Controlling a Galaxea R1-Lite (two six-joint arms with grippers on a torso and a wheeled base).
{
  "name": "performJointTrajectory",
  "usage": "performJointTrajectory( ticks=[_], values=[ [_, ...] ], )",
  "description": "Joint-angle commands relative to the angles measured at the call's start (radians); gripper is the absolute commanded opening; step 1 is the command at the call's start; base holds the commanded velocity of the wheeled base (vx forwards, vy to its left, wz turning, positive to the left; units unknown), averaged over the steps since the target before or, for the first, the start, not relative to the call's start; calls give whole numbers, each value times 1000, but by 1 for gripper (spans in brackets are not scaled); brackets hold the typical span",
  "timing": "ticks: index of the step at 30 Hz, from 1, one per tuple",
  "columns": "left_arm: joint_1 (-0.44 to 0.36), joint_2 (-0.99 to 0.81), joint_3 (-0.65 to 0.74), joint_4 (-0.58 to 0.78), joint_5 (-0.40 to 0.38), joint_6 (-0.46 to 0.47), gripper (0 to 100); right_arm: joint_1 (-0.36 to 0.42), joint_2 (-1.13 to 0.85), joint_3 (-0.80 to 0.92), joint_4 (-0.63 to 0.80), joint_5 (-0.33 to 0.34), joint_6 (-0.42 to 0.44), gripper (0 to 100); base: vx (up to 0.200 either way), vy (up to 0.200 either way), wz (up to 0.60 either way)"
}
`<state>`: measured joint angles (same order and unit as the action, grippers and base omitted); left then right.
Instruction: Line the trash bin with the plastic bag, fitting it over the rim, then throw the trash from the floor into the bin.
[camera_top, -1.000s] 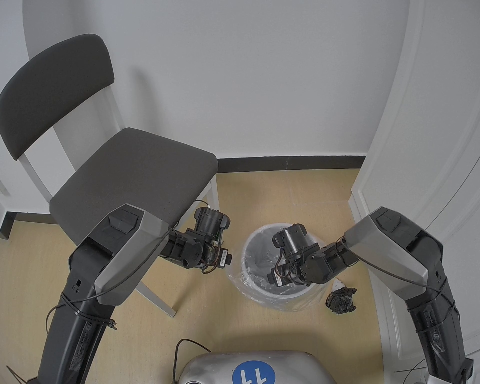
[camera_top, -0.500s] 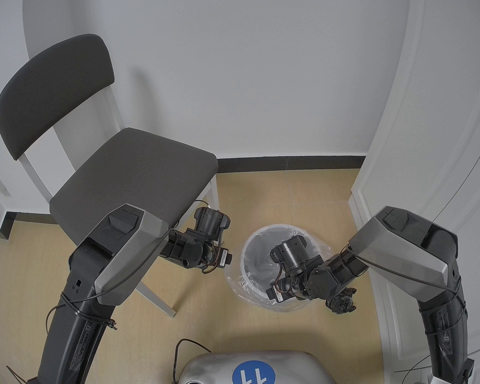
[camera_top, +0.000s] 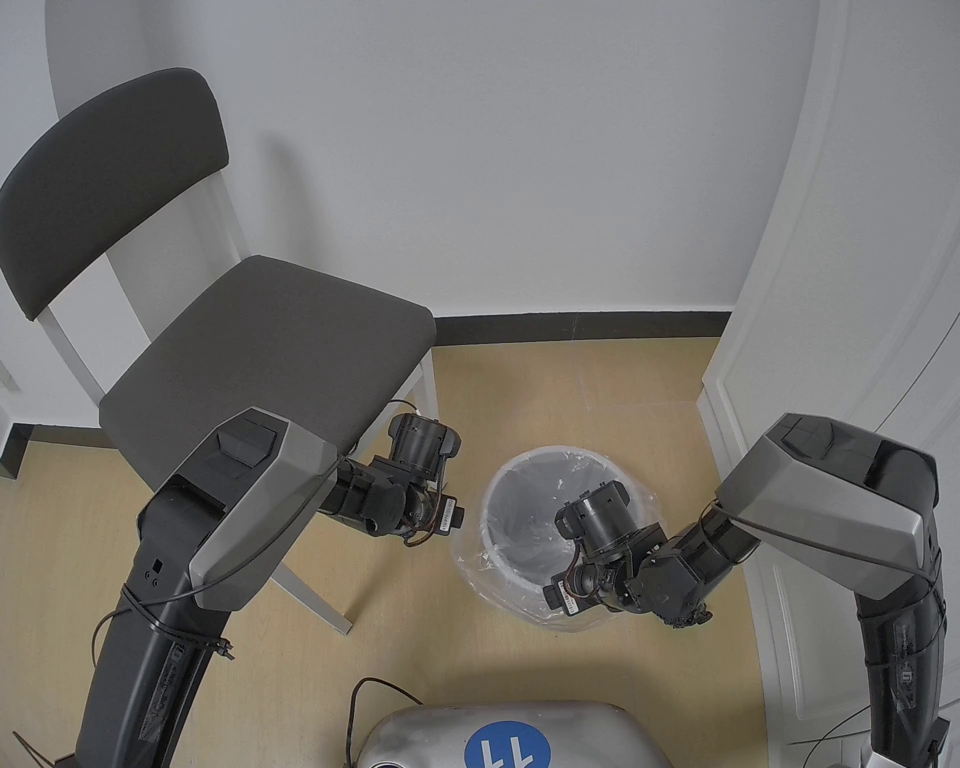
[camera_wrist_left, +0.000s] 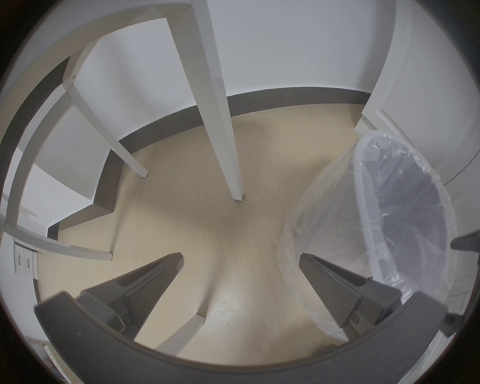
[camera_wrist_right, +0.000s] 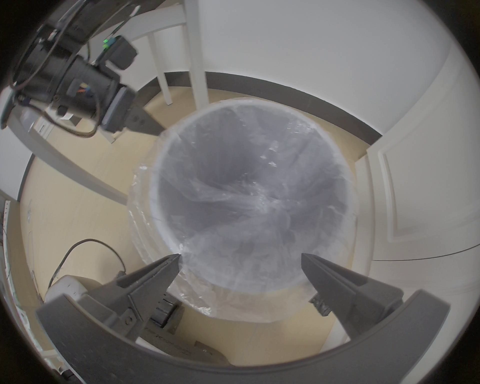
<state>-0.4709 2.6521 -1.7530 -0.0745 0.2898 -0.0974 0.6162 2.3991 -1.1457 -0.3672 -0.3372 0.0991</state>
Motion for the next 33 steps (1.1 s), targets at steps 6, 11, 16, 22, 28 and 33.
performJointTrajectory(
  ticks=[6, 11, 16, 22, 28, 33],
  values=[
    [0, 2, 0, -1, 2, -1, 100, -67, -40, -74, -2, 0, -35, 100, 0, 0, 0],
    [0, 3, 0, -1, 2, -1, 100, -95, -8, -129, 1, 0, -73, 100, 0, 0, 0],
    [-2, 8, 0, -1, 2, -1, 100, -96, 72, -155, -1, -2, -142, 100, 0, 0, 0],
    [-2, 9, -2, -1, 2, -1, 100, -85, 92, -143, -2, -55, -177, 100, 0, 0, 0],
    [-2, 9, -2, -1, 2, -1, 100, -73, 61, -78, -7, -60, -177, 100, 0, 0, 0],
    [-3, 9, 0, -1, 2, -1, 100, -67, 35, -48, -90, -60, -177, 100, 0, 0, 0]
  ],
)
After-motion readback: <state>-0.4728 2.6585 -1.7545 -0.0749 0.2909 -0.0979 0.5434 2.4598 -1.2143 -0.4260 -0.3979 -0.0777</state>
